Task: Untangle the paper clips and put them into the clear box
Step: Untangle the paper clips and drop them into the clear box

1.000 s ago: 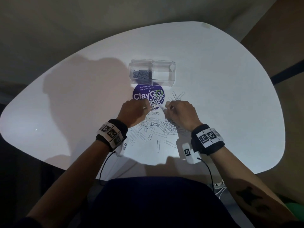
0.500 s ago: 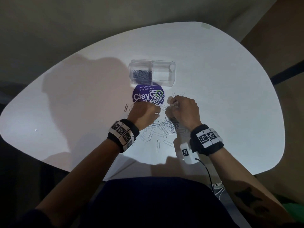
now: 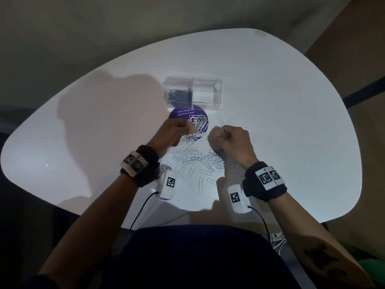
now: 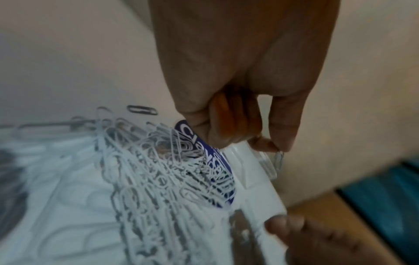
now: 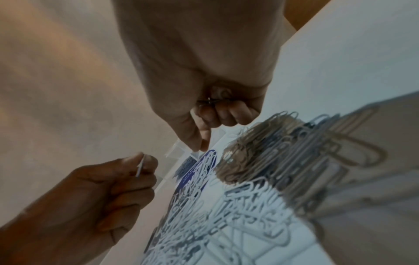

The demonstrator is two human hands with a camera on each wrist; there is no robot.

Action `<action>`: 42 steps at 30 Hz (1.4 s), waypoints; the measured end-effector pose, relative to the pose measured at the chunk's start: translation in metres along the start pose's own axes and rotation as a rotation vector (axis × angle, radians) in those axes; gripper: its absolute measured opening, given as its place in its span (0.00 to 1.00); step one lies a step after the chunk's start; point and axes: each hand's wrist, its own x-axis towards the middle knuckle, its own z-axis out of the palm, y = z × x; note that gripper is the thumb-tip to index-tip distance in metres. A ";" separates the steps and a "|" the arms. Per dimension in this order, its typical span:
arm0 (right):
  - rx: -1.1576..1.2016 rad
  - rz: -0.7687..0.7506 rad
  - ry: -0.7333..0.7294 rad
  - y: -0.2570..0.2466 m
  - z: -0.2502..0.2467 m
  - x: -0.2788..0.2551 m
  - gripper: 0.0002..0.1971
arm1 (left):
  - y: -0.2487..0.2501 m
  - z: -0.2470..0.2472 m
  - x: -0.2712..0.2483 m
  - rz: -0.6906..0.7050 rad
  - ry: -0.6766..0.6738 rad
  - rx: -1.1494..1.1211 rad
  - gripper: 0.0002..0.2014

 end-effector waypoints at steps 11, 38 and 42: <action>0.122 -0.059 -0.035 -0.007 0.010 0.003 0.03 | -0.007 -0.050 -0.015 -0.225 0.183 -0.551 0.08; -0.334 -0.375 -0.071 -0.036 0.045 0.024 0.08 | -0.031 -0.035 -0.020 -0.093 0.419 0.382 0.13; -0.330 -0.368 -0.119 -0.039 0.048 0.026 0.05 | -0.025 -0.038 -0.024 -0.132 0.381 -0.197 0.04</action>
